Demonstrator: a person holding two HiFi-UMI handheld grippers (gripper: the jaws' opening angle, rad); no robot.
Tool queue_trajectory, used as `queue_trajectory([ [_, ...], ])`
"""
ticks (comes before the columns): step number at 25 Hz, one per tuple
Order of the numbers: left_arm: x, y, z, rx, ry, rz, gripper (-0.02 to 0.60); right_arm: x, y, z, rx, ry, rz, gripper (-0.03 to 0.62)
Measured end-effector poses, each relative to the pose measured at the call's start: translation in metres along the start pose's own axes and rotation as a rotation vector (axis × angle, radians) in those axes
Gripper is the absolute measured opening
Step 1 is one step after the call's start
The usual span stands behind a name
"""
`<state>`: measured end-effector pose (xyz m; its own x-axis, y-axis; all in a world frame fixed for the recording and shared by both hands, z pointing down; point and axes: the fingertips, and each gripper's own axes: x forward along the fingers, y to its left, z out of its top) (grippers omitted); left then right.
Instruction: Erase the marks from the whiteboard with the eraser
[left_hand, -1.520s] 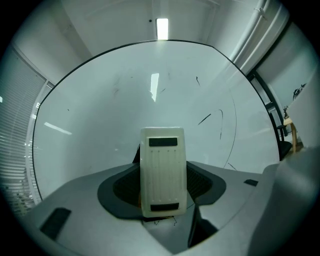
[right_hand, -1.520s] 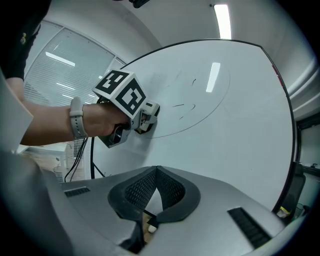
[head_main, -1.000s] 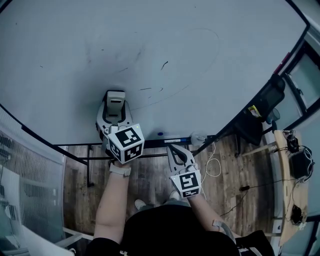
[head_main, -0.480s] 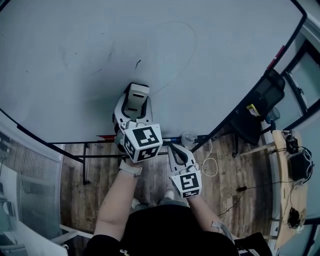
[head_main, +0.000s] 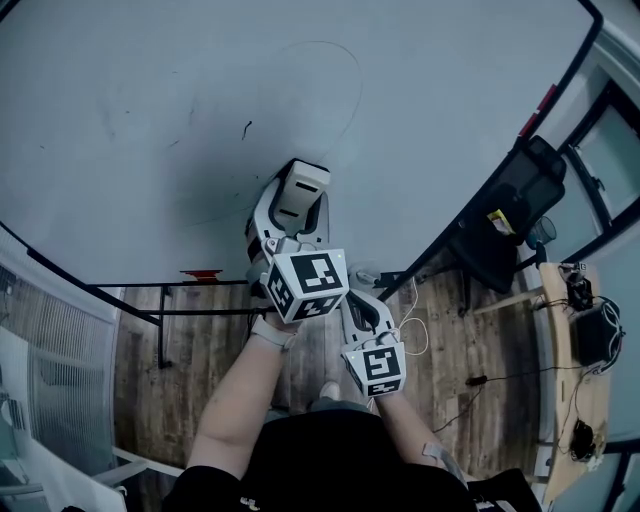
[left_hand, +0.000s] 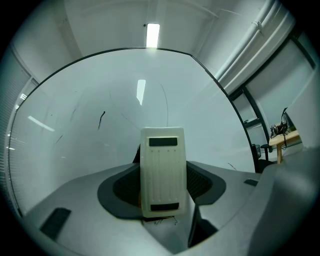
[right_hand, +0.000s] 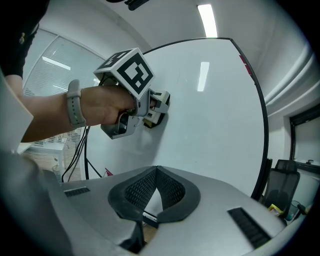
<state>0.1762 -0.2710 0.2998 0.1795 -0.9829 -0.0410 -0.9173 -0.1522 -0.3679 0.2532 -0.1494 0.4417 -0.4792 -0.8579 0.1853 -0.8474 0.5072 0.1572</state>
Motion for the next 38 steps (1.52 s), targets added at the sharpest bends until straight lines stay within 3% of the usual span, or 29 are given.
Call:
queue_trajectory([
  [13,-0.024,0.115,-0.058,-0.193,0.091,0.188,0.262,0.028,0.038,0.007,-0.022,-0.016,0.104,0.026],
  [22,-0.028,0.127,-0.054,-0.169,0.094,0.180,0.262,0.042,0.052,0.017,-0.035,-0.029,0.129,0.026],
  [28,-0.021,0.111,-0.007,-0.083,-0.003,0.126,0.262,0.047,0.052,0.023,-0.037,-0.039,0.128,0.026],
  [32,-0.014,0.107,0.034,-0.074,-0.072,0.096,0.262,0.045,0.048,0.026,-0.041,-0.051,0.118,0.026],
  [38,-0.007,0.110,0.083,-0.036,-0.142,0.118,0.262,0.036,0.026,0.028,-0.036,-0.063,0.069,0.026],
])
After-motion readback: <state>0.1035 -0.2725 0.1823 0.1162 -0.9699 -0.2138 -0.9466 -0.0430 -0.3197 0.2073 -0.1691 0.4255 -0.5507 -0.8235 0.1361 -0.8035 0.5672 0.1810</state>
